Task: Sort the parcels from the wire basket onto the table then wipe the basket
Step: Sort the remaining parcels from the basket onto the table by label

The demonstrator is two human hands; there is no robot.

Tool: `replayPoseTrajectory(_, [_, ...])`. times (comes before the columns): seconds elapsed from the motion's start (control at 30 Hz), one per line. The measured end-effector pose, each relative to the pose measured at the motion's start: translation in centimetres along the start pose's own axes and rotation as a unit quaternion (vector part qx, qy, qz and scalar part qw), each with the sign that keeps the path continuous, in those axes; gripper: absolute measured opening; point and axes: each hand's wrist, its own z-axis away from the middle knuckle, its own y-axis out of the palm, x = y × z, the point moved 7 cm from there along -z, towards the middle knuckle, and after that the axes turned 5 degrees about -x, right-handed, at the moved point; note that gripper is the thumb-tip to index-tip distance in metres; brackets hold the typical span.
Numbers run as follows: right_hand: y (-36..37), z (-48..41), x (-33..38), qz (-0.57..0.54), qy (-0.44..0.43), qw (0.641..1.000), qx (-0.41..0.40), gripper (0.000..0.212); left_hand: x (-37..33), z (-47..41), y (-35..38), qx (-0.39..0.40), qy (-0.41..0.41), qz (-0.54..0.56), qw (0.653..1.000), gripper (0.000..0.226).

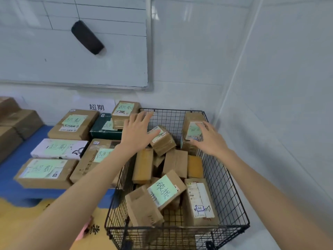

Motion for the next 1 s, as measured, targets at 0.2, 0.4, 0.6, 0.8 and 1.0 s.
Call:
replayPoseTrajectory(0.2, [2.0, -2.5, -3.5, 0.010, 0.026, 1.000, 0.010, 0.081, -2.3, -3.6, 5.1, 0.043, 0.014, 0.018, 0.999, 0.070])
replayPoseTrajectory(0.4, [3.9, -6.9, -5.9, 0.020, 0.024, 0.999, 0.014, 0.078, -4.2, -7.3, 10.9, 0.084, 0.014, 0.048, 0.995, 0.072])
replayPoseTrajectory(0.6, [6.1, -11.4, -7.1, 0.053, 0.014, 0.998, 0.018, 0.081, -6.0, -10.4, 15.5, 0.108, 0.020, 0.070, 0.991, 0.071])
replayPoseTrajectory(0.8, [7.4, -13.7, -8.5, 0.091, 0.009, 0.996, 0.011, 0.079, -7.1, -12.6, 18.7, 0.120, 0.029, 0.083, 0.989, 0.072])
replayPoseTrajectory(1.0, [7.9, -14.5, -8.9, 0.094, -0.022, 0.995, -0.007, 0.070, -7.4, -13.7, 20.6, 0.121, 0.042, 0.086, 0.988, 0.072])
